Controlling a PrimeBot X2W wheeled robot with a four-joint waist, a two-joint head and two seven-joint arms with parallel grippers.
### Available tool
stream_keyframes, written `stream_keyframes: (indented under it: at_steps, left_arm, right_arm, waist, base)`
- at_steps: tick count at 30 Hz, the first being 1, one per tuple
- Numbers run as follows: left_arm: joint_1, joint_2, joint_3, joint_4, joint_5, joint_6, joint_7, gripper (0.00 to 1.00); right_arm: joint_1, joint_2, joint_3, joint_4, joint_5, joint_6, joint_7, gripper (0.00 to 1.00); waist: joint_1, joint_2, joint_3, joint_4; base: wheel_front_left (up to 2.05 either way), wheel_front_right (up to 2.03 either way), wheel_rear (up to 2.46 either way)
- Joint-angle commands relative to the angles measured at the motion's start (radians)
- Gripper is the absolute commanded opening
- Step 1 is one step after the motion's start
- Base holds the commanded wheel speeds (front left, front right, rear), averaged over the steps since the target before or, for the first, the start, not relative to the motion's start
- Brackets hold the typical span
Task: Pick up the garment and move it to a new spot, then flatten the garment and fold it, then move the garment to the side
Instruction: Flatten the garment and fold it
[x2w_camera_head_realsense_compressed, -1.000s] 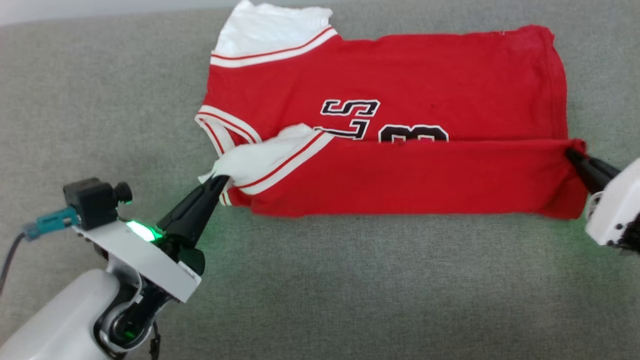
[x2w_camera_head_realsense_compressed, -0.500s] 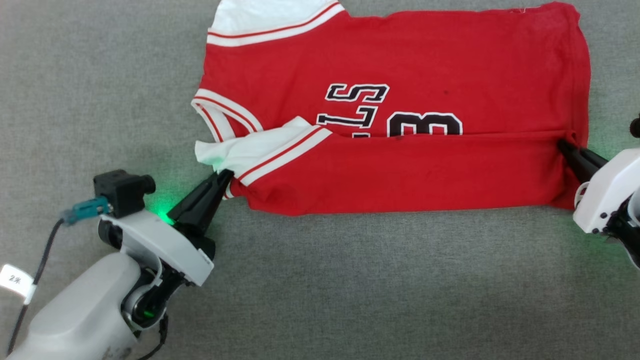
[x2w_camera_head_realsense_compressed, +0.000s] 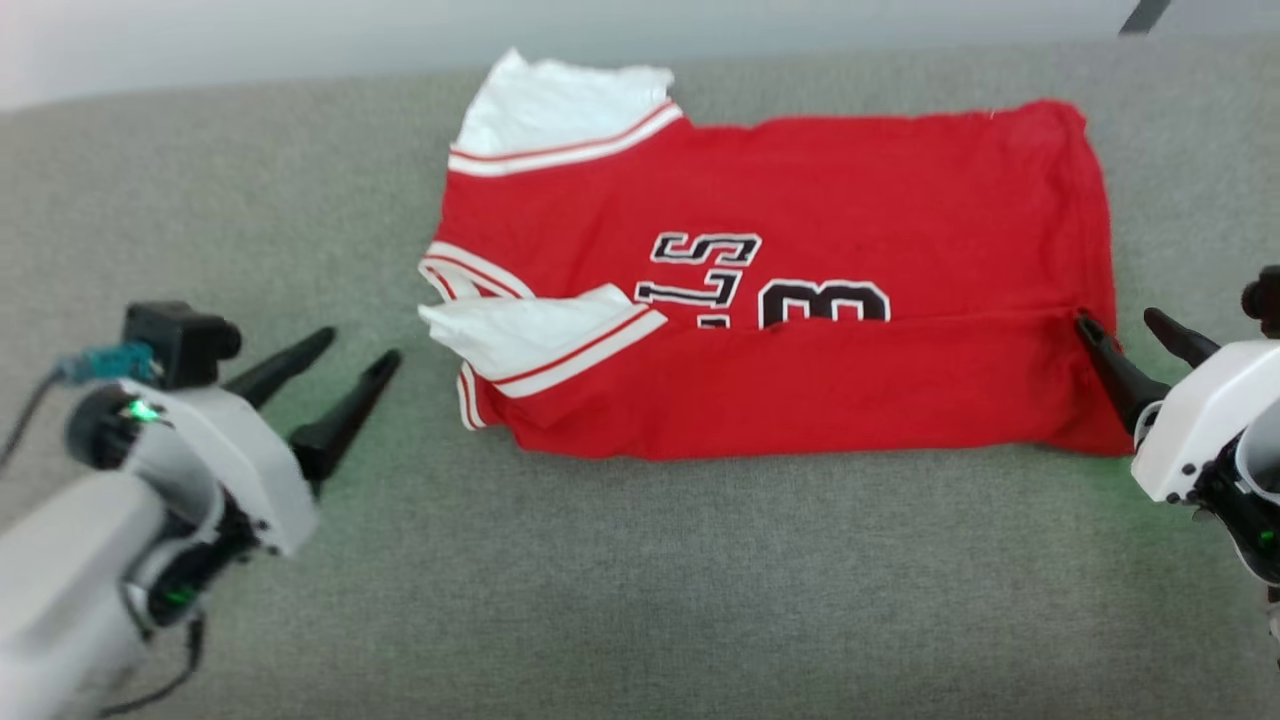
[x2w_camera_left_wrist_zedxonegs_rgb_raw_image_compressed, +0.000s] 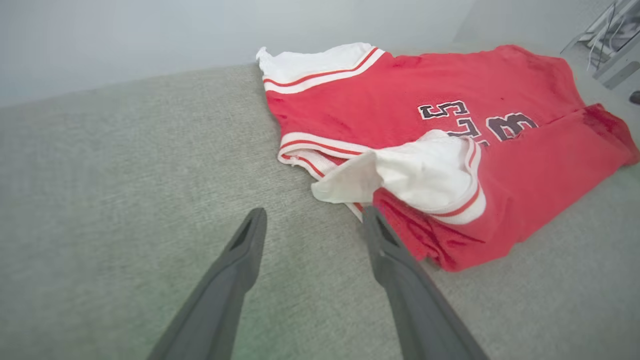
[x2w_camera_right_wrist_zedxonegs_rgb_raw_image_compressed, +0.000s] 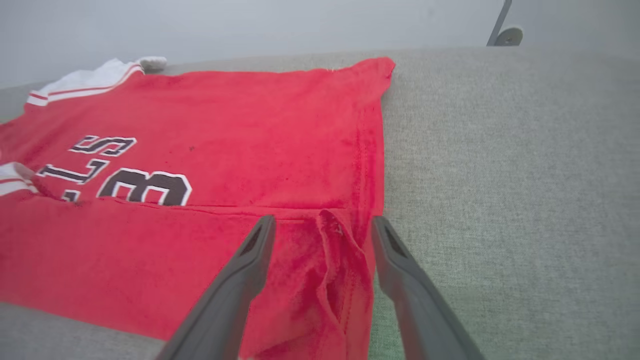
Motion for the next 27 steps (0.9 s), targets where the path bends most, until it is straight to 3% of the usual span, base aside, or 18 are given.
stream_keyframes:
  at_steps: [1,6,13,20,27]
  left_arm:
    - [-0.013,0.007,-0.003,-0.011,-0.007,0.003,0.020,1.00]
    - [-0.036,0.073,-0.035,-0.106,-0.094,0.040,0.279,1.00]
    - [-0.052,0.079,-0.093,-0.258,-0.241,0.147,0.616,1.00]
    - [-0.120,0.007,-0.083,-0.135,-0.265,0.166,0.675,1.00]
    - [-0.168,-0.076,-0.095,0.071,-0.267,0.122,0.705,1.00]
  right_arm:
    - [0.016,0.003,-0.008,-0.004,0.008,-0.001,-0.007,1.00]
    - [0.046,0.007,-0.021,-0.024,0.015,-0.001,-0.016,1.00]
    - [0.060,0.025,-0.010,-0.062,0.011,-0.001,-0.015,1.00]
    - [0.043,0.037,-0.008,-0.085,0.006,-0.001,-0.009,1.00]
    - [0.045,0.049,-0.002,-0.097,0.004,-0.001,-0.013,1.00]
  waist:
    - [0.0000,0.0000,-0.051,0.003]
    - [0.0000,0.0000,-0.091,-0.002]
    - [0.0000,0.0000,-0.081,-0.039]
    - [0.0000,0.0000,-0.039,-0.096]
    - [0.0000,0.0000,-0.013,-0.149]
  base:
    - [0.00,0.00,0.00]
    - [0.00,0.00,0.00]
    - [0.00,0.00,0.00]
    - [0.00,0.00,0.00]
    - [0.00,0.00,0.00]
